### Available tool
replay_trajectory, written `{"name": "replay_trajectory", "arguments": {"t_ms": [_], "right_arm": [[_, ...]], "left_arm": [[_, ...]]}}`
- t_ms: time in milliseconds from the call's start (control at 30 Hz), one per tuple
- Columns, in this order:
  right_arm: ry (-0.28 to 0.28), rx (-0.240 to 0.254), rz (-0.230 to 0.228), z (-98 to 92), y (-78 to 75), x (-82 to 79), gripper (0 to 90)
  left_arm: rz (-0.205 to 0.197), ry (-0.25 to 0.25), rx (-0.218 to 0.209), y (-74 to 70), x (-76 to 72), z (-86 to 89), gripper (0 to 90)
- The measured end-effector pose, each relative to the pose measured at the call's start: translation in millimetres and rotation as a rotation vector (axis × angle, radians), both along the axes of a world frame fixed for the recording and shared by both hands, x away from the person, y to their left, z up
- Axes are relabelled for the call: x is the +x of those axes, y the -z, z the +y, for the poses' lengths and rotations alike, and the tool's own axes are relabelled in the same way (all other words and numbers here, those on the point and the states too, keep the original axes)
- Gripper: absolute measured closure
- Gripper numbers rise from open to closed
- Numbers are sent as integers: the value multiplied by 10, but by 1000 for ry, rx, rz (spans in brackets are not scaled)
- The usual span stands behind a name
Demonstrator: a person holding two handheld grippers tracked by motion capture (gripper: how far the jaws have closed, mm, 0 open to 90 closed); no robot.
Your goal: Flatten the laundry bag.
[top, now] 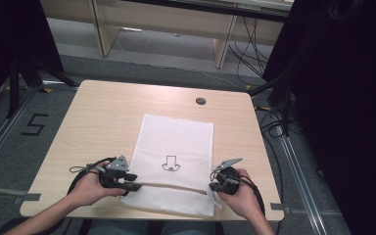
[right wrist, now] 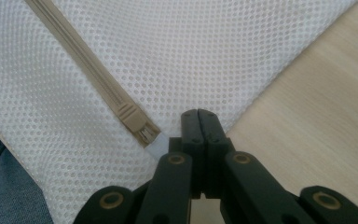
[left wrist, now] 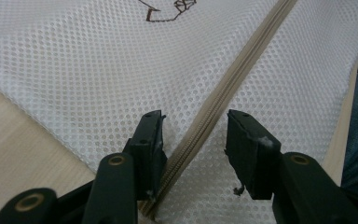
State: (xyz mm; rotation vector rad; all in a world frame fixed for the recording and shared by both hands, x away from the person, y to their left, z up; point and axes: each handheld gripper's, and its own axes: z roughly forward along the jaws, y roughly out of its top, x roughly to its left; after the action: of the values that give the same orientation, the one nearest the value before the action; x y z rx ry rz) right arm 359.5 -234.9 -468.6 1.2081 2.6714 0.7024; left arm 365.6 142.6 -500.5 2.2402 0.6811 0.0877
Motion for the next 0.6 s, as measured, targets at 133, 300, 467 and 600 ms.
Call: {"name": "replay_trajectory", "arguments": {"t_ms": [133, 300, 467, 600], "right_arm": [[-21, -8, 23, 70, 47, 11, 900], [-17, -18, 39, 102, 109, 20, 900], [-16, -39, 23, 110, 138, 43, 900], [-10, -37, 23, 114, 148, 65, 900]], "left_arm": [[36, -7, -5, 45, 3, -11, 557], [32, 0, 25, 74, 11, -11, 561], [47, 3, 18, 75, -43, -18, 563], [46, 22, 36, 65, -71, -10, 564]]}}
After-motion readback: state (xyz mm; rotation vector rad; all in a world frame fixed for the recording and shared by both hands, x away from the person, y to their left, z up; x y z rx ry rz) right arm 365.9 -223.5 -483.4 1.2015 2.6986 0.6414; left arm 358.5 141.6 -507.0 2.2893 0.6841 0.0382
